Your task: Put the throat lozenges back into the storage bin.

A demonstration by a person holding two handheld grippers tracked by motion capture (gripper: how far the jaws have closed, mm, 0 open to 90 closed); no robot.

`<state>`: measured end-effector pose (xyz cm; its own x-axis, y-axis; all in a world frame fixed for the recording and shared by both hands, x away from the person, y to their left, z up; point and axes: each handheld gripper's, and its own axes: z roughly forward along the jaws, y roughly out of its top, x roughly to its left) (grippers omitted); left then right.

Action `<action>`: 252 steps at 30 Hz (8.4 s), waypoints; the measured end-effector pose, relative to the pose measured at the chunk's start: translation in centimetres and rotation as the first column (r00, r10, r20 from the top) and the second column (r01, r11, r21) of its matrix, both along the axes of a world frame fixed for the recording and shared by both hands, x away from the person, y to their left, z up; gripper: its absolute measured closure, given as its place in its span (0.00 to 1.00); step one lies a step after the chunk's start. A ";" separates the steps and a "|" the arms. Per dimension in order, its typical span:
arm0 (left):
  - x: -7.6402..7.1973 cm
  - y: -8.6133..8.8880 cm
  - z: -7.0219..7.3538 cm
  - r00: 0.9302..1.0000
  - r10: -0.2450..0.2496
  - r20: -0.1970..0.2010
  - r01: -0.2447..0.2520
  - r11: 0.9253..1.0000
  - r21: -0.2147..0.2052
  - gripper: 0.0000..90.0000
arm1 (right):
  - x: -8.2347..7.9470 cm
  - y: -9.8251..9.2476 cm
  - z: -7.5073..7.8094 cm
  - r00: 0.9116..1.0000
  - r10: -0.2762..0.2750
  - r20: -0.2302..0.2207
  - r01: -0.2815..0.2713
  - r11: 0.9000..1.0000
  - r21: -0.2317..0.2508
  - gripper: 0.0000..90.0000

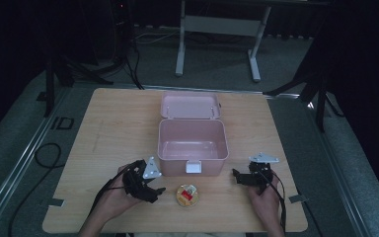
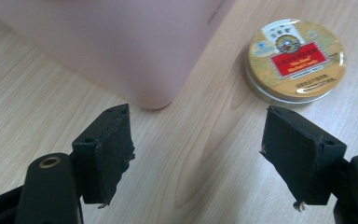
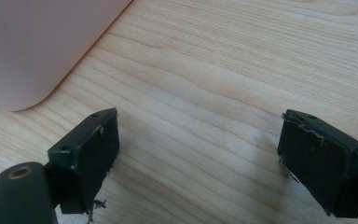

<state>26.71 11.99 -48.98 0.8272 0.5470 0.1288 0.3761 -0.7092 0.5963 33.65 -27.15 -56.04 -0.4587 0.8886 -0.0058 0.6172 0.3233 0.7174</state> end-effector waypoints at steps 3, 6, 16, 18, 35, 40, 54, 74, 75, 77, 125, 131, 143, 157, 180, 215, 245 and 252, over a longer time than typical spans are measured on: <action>-0.1 -0.5 0.1 1.000 -0.022 -0.003 0.022 1.000 0.005 0.27 | 0.0 0.0 0.0 1.000 0.000 0.000 0.000 1.000 -0.001 0.14; -0.1 -1.0 0.1 0.999 -0.045 -0.008 0.046 0.999 0.016 0.27 | 0.0 0.0 0.0 1.000 0.000 0.000 0.000 1.000 -0.001 0.14; -0.2 -2.3 0.1 0.993 -0.111 -0.028 0.112 0.993 0.027 0.26 | 0.0 0.0 0.0 1.000 0.001 0.000 -0.001 1.000 -0.001 0.14; -0.2 -2.5 0.0 0.992 -0.120 -0.025 0.121 0.992 0.033 0.26 | 0.0 0.0 0.0 1.000 0.001 0.000 -0.001 1.000 -0.002 0.14; -0.3 -4.7 -0.3 0.977 -0.207 -0.044 0.209 0.977 0.042 0.23 | 0.0 0.0 0.0 1.000 0.001 0.000 -0.001 1.000 -0.001 0.14; -0.2 -5.3 -0.4 0.972 -0.229 -0.053 0.232 0.972 0.045 0.22 | 0.0 0.0 0.0 1.000 0.001 0.000 -0.001 1.000 -0.002 0.14; -0.1 -7.1 -1.0 0.961 -0.271 -0.055 0.275 0.958 0.084 0.19 | 0.0 0.0 0.0 1.000 0.001 0.000 -0.001 1.000 -0.001 0.14; 0.2 -9.2 -2.0 0.948 -0.312 -0.069 0.319 0.932 0.172 0.18 | 0.0 0.0 0.0 1.000 0.001 0.000 -0.001 1.000 -0.001 0.14; 0.3 -9.3 -2.1 0.946 -0.315 -0.070 0.323 0.930 0.178 0.18 | 0.0 0.0 0.0 1.000 0.001 0.000 -0.001 1.000 -0.001 0.14; 0.3 -9.4 -2.2 0.946 -0.314 -0.073 0.323 0.929 0.180 0.18 | 0.0 0.0 0.0 1.000 0.001 0.000 -0.001 1.000 -0.001 0.14; 0.9 -12.4 -3.3 0.911 -0.384 -0.150 0.411 0.873 0.262 0.22 | 0.0 0.0 0.0 1.000 0.002 0.001 -0.002 1.000 -0.002 0.14; 1.1 -12.8 -3.3 0.909 -0.381 -0.168 0.414 0.870 0.267 0.22 | 0.0 0.0 0.0 1.000 0.002 0.001 -0.002 1.000 -0.002 0.14; 1.1 -11.9 -2.8 0.909 -0.373 -0.185 0.413 0.868 0.278 0.23 | 0.0 0.0 0.0 1.000 0.002 0.001 -0.002 1.000 -0.002 0.14; 1.2 -10.3 -1.4 0.917 -0.356 -0.181 0.395 0.875 0.280 0.23 | 0.0 0.0 0.0 1.000 0.002 0.001 -0.002 1.000 -0.001 0.14; 1.2 -8.2 0.6 0.926 -0.332 -0.181 0.373 0.882 0.288 0.23 | 0.0 0.0 0.0 1.000 0.002 0.001 -0.002 1.000 -0.001 0.14; 1.2 -5.9 3.5 0.934 -0.312 -0.172 0.351 0.887 0.301 0.23 | 0.0 0.0 0.0 1.000 0.001 0.001 -0.001 1.000 -0.001 0.14; 1.7 -2.7 5.3 0.959 -0.242 -0.149 0.277 0.913 0.300 0.23 | 0.0 0.0 0.0 1.000 0.001 0.001 -0.001 1.000 -0.001 0.14; 1.9 -2.2 5.7 0.964 -0.223 -0.147 0.258 0.918 0.302 0.23 | 0.0 0.0 0.0 1.000 0.001 0.001 -0.001 1.000 -0.001 0.14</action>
<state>28.65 9.84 -43.24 0.9472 0.2754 0.1645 0.2198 -0.9307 0.2923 33.66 -27.16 -56.05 -0.4599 0.8880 -0.0072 0.6159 0.3247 0.7178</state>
